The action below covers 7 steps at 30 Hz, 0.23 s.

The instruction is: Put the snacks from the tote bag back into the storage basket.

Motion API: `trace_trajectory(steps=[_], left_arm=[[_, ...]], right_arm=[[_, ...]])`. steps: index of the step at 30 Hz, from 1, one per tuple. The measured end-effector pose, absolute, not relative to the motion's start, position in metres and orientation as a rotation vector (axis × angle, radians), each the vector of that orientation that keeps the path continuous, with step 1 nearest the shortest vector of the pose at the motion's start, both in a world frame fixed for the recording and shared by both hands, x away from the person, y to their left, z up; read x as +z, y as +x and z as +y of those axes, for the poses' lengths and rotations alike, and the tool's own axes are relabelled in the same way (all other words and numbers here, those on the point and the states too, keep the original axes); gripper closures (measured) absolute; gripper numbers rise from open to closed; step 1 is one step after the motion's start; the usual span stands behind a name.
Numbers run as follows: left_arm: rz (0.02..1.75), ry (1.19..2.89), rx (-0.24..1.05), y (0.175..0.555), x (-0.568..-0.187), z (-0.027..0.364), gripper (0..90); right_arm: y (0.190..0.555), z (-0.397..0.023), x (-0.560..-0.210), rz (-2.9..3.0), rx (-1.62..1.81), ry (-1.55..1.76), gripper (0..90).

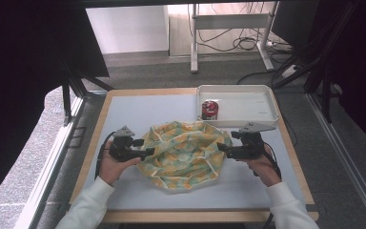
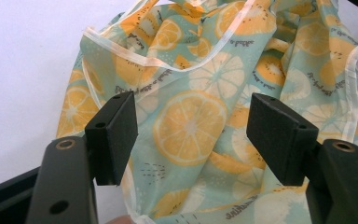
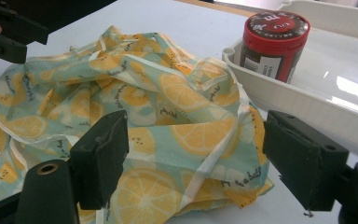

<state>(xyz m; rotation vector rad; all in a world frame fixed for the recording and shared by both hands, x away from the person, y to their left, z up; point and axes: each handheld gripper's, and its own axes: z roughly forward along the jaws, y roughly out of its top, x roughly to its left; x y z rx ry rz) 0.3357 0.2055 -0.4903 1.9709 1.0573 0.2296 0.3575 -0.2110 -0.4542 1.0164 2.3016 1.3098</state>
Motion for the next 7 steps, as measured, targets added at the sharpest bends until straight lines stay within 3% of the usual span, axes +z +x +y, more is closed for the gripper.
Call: trace_trajectory(steps=[7], left_arm=[[1.053,1.967,0.228,0.3366,-0.4889,0.2053,33.4]], right_arm=[[0.3541,-0.2148,-0.451,2.275,1.33,1.018,21.7]])
